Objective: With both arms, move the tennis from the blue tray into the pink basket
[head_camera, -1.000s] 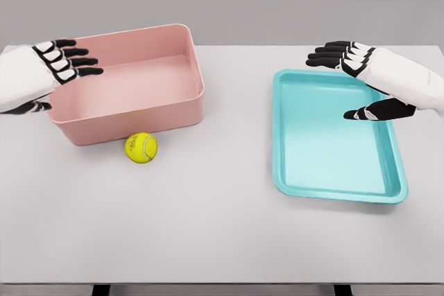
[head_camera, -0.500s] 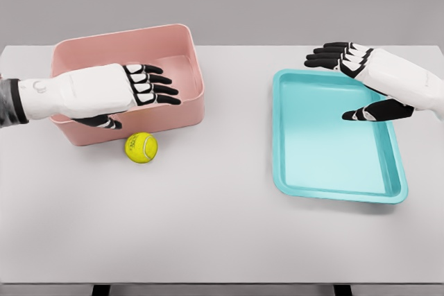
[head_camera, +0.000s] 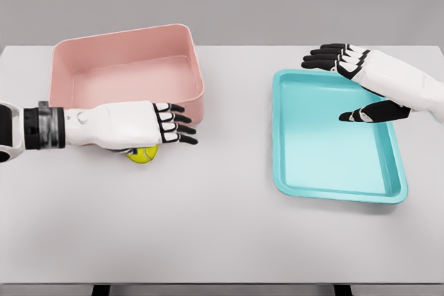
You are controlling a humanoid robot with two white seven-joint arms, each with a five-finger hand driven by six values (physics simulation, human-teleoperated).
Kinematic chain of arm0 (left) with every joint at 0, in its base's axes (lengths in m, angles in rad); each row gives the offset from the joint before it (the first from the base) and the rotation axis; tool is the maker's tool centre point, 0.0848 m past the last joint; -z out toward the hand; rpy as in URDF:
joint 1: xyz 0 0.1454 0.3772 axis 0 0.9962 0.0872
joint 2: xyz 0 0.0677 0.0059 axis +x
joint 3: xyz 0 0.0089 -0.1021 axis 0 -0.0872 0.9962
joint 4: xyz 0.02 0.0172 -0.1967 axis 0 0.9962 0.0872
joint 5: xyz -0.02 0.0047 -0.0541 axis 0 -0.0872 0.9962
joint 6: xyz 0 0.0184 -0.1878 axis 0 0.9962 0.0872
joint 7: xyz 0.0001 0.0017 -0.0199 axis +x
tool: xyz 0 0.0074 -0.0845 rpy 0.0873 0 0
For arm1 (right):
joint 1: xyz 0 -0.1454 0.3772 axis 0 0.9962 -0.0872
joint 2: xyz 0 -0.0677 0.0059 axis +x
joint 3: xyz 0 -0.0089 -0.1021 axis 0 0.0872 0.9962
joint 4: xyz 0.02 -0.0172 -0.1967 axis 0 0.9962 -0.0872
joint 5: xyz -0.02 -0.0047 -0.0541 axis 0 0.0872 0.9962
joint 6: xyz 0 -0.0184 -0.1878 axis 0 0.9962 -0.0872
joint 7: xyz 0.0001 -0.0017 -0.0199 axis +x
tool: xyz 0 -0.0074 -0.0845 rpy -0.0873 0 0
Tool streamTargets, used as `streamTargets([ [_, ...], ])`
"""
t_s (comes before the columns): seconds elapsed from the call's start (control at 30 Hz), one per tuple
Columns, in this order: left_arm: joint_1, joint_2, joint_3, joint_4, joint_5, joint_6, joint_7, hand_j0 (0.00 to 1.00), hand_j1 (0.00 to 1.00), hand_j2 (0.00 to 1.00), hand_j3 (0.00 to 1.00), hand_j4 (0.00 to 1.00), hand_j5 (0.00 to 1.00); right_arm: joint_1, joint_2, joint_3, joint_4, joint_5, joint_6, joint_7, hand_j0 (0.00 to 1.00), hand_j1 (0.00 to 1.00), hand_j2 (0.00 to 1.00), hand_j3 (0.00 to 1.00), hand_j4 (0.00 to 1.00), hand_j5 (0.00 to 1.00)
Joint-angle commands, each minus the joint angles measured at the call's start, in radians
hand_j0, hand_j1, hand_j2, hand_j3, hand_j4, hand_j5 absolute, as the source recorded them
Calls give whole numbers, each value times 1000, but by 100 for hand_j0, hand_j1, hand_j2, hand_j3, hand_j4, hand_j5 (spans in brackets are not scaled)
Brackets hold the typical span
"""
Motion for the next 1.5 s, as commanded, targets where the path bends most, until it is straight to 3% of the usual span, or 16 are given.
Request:
streamTargets([
  [0.0, 0, -1, 1, 4, -55, 1, 0, 100, 100, 100, 100, 100, 100, 0, 0, 2, 0, -6, 3, -1, 100, 100, 100, 100, 100, 100],
  [0.13, 0, -7, 1, 8, -132, 1, 0, 100, 100, 100, 100, 100, 100, 0, 0, 2, 0, -6, 3, -1, 100, 100, 100, 100, 100, 100],
  [0.37, 14, -21, -17, 7, -161, 1, 0, 100, 100, 100, 100, 100, 100, -2, 2, 8, 0, -6, 3, -1, 100, 100, 100, 100, 100, 100],
  [0.47, 17, -22, -31, 8, -213, 1, 0, 100, 100, 100, 100, 100, 100, -2, 2, 10, 0, -6, 3, -1, 100, 100, 100, 100, 100, 100],
  [0.67, 17, -27, -46, 16, -280, 1, -1, 100, 100, 100, 100, 100, 100, -2, 43, 17, 0, -6, 3, -1, 100, 100, 100, 100, 100, 100],
  [1.47, 34, -33, -45, 41, -371, 1, 0, 100, 100, 100, 100, 100, 100, 15, 89, 62, 1, 7, 3, -1, 100, 100, 100, 100, 100, 100],
])
